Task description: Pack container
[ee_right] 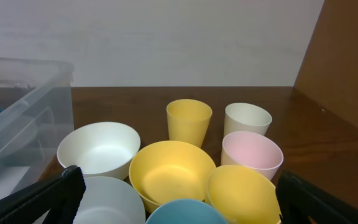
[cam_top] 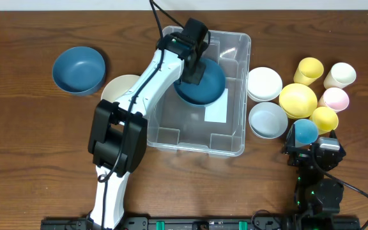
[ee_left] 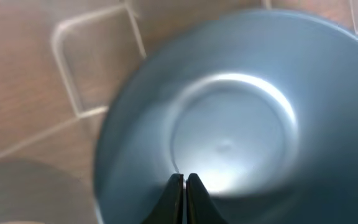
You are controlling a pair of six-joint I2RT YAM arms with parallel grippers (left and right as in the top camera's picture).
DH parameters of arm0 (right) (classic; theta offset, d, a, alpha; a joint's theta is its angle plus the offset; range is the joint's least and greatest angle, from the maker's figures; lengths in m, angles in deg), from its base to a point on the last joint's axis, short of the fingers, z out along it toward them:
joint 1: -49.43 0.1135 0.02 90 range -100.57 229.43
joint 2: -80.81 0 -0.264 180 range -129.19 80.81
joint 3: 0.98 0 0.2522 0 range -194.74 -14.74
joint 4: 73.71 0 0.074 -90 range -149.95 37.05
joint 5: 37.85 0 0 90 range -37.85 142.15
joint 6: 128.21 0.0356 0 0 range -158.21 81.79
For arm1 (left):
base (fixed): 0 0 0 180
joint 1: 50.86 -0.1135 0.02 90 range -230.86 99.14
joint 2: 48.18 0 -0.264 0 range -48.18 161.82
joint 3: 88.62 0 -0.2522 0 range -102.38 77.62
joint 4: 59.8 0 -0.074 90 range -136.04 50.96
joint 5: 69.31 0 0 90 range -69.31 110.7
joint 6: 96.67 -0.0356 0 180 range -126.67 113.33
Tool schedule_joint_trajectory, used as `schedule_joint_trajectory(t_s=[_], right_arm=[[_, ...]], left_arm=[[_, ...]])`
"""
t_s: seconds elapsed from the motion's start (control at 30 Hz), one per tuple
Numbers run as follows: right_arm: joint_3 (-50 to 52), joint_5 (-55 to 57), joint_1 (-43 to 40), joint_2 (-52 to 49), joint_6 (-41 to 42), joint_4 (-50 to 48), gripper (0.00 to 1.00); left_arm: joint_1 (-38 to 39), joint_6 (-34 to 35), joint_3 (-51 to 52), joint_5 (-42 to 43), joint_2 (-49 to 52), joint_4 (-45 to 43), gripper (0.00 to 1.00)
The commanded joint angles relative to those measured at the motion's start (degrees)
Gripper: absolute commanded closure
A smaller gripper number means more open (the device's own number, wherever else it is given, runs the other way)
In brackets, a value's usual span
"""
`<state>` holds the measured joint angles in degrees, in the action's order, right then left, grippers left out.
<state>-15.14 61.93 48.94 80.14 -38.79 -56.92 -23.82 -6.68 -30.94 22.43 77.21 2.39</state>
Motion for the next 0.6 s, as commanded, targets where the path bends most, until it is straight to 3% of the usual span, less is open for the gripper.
schedule_joint_trajectory(t_s=[0.0, 0.57], right_arm=[[0.09, 0.31, 0.55, 0.39, 0.76, 0.2, 0.01], [0.09, 0.31, 0.55, 0.39, 0.76, 0.2, 0.01]], left_arm=[[-0.94, -0.7, -0.2, -2.45, 0.76, -1.38, 0.94], [-1.16, -1.38, 0.07, 0.46, 0.83, -1.2, 0.94]])
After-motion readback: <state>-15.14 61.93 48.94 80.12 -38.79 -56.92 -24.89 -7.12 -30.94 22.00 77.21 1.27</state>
